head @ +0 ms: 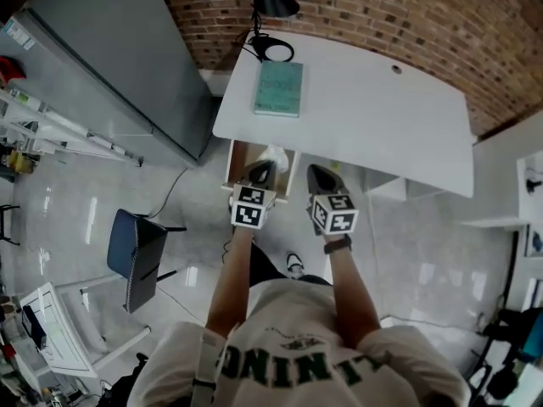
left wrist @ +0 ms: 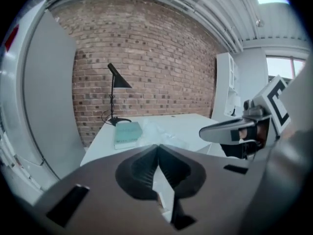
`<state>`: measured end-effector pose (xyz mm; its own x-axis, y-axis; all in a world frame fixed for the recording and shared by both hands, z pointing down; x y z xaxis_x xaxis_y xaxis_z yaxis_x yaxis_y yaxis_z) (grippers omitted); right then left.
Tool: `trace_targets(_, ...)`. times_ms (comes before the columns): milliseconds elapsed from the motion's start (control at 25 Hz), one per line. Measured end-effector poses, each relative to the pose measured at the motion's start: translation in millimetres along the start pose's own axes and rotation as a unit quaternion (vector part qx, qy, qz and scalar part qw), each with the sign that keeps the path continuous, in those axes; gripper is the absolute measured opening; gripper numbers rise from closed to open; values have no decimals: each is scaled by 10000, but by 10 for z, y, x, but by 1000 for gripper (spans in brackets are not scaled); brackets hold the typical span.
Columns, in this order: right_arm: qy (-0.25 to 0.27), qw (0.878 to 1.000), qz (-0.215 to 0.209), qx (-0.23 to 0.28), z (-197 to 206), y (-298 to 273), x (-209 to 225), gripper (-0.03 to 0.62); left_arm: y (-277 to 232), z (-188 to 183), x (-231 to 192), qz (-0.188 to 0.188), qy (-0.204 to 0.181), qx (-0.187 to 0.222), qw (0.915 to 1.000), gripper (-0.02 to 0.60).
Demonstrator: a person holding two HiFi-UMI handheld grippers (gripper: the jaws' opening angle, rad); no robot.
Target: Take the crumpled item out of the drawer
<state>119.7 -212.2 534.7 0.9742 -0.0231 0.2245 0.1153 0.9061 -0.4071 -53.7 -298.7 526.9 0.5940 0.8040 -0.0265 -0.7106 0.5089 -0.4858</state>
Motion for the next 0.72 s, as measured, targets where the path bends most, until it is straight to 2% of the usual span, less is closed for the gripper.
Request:
trace_targets(200, 359, 9988, -56, 342, -298, 151, -65, 5, 405, -272, 98, -286, 119, 647, 9974, 2)
trace_targets(360, 416, 9965, -2, 724, -499, 276, -110, 5, 655, -404, 125, -632, 149, 1158, 9912, 2)
trace_targets(720, 747, 9892, -146, 1251, -749, 535, -239, 5, 989, -577, 212, -1005, 290, 1899, 9762, 2)
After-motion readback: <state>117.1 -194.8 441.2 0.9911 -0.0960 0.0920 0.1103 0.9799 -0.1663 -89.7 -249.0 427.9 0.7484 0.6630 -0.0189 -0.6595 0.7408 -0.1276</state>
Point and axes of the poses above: the fingertips, and each gripper's own axes: y backward along the fingers, x to its right, z out of its underside, the point moved 9 cm from there along y, backward along the fingers, and after that the axes turned 1 degree about -y, right-handed, at the moved point
